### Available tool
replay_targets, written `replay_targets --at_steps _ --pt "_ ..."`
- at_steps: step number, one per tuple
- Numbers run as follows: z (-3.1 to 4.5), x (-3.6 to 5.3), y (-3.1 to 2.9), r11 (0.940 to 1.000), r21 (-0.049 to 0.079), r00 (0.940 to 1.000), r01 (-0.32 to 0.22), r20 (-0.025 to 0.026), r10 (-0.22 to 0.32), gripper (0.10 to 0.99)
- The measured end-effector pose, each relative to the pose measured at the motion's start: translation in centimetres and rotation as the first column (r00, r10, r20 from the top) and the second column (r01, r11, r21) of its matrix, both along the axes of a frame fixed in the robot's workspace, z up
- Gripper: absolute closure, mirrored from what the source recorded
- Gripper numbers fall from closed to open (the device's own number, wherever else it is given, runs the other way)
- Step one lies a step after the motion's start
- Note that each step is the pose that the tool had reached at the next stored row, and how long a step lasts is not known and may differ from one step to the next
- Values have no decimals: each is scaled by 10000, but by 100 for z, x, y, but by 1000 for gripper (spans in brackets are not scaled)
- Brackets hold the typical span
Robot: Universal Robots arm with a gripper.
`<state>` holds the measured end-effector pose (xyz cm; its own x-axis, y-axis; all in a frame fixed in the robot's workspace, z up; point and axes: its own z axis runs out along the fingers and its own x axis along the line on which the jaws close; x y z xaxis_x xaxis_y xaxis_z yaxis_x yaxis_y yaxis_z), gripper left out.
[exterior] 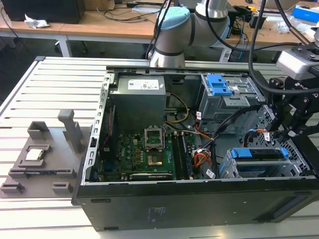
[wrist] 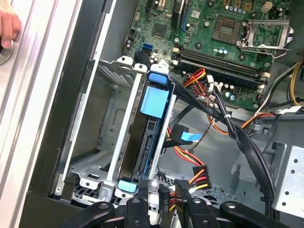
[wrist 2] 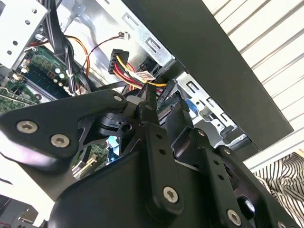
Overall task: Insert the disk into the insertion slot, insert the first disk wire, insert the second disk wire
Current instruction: 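Insert the first disk wire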
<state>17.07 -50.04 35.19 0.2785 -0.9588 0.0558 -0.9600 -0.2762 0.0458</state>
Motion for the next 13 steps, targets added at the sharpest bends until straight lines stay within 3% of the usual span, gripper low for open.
replay_targets --at_steps 8,9,10,13 --pt "-2 0 1 10000 0 10000 1 0 -1 741" --pt "-2 -1 1 10000 -1 10000 1 0 -1 871" --pt "-2 0 2 10000 0 10000 1 0 -1 922" --pt "-3 0 2 10000 0 10000 1 0 -1 922"
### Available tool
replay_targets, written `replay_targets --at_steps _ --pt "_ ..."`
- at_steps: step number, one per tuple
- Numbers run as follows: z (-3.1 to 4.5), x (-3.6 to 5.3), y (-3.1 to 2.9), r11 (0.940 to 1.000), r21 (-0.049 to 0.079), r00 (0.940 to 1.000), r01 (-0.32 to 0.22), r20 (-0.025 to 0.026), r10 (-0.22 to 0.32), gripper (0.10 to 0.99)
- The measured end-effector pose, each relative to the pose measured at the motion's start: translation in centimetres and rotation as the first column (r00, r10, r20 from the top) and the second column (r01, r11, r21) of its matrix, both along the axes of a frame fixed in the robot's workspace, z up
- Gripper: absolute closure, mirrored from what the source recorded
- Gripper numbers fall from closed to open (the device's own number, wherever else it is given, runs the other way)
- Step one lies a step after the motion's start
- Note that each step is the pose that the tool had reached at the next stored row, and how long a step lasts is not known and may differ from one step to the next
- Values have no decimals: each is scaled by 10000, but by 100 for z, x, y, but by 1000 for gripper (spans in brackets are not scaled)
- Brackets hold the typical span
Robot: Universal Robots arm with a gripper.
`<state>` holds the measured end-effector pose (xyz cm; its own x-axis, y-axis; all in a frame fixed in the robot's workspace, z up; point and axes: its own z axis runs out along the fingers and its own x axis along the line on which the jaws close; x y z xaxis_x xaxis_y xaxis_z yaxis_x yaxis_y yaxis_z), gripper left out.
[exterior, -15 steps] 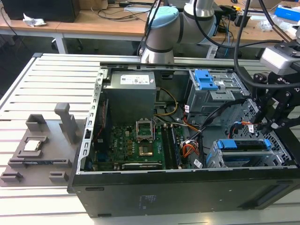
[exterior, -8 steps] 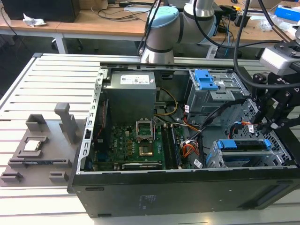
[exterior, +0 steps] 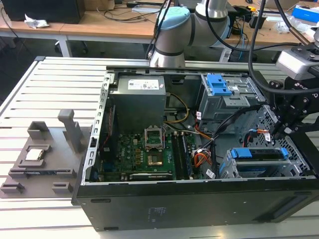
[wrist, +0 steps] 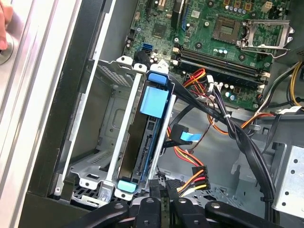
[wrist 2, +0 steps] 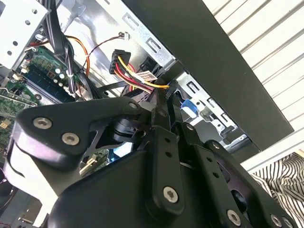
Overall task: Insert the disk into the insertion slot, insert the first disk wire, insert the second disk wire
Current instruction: 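Insert the first disk wire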
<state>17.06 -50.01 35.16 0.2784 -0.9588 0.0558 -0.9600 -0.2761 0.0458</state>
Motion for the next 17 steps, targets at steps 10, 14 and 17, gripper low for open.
replay_targets --at_steps 10,14,17 --pt "0 -220 0 10000 0 10000 1 0 -1 922" --pt "-2 -222 0 9993 -4 9993 380 0 -380 922" --pt "-6 -221 1 9927 -3 9927 1203 0 -1203 922"
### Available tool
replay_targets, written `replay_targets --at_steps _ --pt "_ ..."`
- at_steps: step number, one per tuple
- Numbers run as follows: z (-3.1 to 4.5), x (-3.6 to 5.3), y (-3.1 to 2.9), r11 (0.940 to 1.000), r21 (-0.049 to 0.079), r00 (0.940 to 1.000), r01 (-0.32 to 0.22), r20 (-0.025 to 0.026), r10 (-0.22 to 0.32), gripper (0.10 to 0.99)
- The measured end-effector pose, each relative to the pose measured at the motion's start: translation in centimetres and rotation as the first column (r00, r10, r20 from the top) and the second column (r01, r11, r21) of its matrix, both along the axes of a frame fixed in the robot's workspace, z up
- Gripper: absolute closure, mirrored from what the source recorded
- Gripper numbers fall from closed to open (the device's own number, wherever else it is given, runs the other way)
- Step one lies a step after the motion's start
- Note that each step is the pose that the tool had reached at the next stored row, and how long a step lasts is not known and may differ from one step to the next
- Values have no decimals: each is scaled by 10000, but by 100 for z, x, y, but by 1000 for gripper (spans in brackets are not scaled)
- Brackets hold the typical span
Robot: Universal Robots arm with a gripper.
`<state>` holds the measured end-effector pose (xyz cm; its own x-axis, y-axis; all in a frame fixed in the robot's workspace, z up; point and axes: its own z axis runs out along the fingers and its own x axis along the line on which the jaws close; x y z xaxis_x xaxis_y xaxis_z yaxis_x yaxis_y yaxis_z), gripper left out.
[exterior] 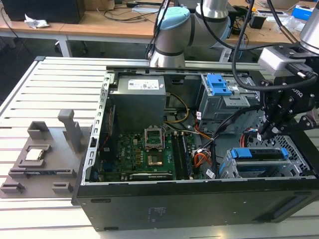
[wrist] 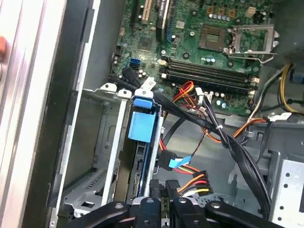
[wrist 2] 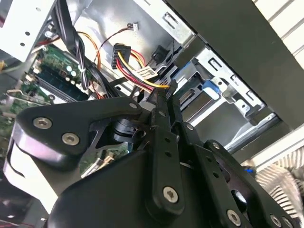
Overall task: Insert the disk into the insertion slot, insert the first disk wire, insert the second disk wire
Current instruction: 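Insert the first disk wire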
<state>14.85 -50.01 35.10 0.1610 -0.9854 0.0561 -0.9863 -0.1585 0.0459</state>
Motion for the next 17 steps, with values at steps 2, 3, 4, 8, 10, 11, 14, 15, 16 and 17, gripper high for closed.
replay_targets --at_steps 2,3,4,8,10,11,14,15,16,17 --pt "-1 0 0 9991 -1 9991 414 0 -414 922" --pt "-2 0 0 9977 -1 9977 674 0 -674 922" --pt "-2 0 0 9964 -1 9964 848 0 -848 922" --pt "-5 0 0 9861 -1 9861 1661 1 -1661 922" --pt "-5 0 0 9859 -1 9859 1672 0 -1672 922" --pt "-5 1 0 9859 -1 9859 1672 0 -1672 922" --pt "-4 1 -10 9859 -2 9859 1672 0 -1672 922" --pt "-5 2 -26 9859 0 9859 1671 0 -1671 922" --pt "-4 2 -47 9860 1 9860 1670 -1 -1670 922" --pt "-5 2 -73 9859 7 9859 1671 -1 -1671 922"
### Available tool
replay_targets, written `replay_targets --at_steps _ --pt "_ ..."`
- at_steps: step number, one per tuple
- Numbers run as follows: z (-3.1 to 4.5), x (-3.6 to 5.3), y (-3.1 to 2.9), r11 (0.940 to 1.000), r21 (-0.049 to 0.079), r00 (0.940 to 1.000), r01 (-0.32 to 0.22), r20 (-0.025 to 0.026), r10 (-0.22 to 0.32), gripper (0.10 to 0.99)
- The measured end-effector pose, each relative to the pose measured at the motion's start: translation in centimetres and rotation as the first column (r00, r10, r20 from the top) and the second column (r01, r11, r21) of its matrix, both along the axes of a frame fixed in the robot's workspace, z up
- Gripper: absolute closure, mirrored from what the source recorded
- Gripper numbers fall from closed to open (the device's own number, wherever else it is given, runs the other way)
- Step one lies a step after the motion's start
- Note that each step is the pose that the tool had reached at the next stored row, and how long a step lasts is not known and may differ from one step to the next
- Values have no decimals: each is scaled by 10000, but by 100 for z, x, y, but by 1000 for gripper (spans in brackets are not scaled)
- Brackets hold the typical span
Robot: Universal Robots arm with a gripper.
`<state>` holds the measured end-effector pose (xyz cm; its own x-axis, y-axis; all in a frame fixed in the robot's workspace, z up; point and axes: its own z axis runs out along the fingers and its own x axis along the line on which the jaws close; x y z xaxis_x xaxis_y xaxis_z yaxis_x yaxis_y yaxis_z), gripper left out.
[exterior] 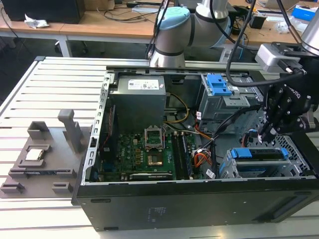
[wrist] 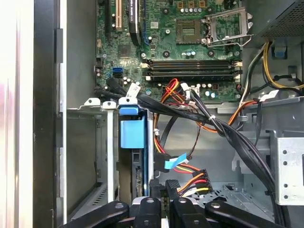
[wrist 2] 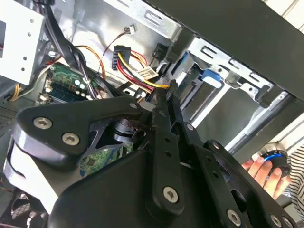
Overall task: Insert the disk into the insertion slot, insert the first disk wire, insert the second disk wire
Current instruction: 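Insert the first disk wire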
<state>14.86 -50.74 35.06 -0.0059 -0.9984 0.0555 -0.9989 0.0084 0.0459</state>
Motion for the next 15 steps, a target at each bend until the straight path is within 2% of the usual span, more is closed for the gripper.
replay_targets --at_steps 3,4,15 --pt "-8 -1 -111 10000 13 10000 1 0 -1 922" --pt "-13 -1 -129 10000 12 10000 1 0 -1 922" --pt "-78 1 -175 10000 8 10000 3 -1 -3 922"
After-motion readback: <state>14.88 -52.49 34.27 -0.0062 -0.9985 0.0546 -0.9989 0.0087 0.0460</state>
